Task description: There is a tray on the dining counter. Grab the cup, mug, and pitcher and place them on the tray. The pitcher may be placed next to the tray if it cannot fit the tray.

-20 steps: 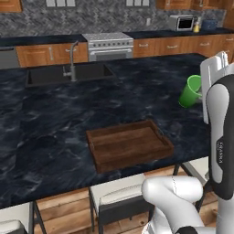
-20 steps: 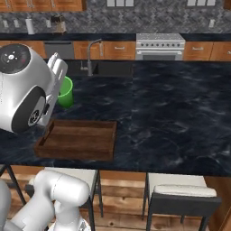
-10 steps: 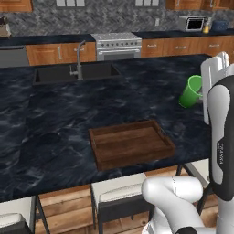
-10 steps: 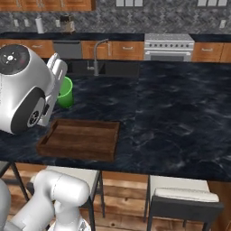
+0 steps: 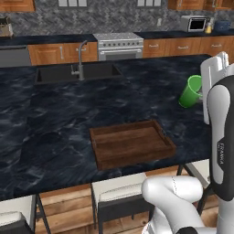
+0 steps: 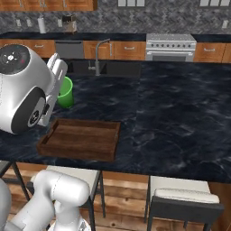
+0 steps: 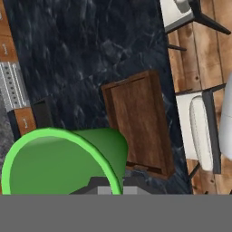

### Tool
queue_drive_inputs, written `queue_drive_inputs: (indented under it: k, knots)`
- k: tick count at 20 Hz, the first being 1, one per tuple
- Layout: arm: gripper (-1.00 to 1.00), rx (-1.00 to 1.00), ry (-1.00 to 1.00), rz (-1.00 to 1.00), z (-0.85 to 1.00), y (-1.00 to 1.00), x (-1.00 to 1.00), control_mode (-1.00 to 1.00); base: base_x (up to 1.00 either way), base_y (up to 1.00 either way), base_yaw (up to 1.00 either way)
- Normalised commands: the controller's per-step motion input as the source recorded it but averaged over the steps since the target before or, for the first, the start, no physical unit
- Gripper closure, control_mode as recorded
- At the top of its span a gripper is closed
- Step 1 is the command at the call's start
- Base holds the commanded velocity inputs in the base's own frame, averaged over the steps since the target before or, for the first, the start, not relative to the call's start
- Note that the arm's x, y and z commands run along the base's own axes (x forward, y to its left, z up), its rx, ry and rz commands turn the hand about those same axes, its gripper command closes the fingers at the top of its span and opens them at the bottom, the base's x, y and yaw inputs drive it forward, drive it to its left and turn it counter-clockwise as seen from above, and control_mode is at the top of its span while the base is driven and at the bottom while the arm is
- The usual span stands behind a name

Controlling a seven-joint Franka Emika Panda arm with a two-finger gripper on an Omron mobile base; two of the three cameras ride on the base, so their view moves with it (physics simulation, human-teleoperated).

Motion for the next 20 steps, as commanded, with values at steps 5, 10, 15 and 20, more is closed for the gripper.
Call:
queue_drive_inputs:
  k: [5,10,15,20]
  knots:
    - [1.0,0.0,0.0,0.0,0.0,0.0,0.0,-1.0,0.06,0.0,0.0]
    - [1.0,0.0,0.02,0.02,-0.08,0.02,0.0,-1.0,0.0,0.0,0.0]
    - [1.0,0.0,0.18,0.19,-0.24,0.34,0.48,-1.0,0.0,0.0,0.0]
    - [1.0,0.0,0.33,0.26,-0.1,0.38,0.68,-1.0,0.0,0.0,0.0]
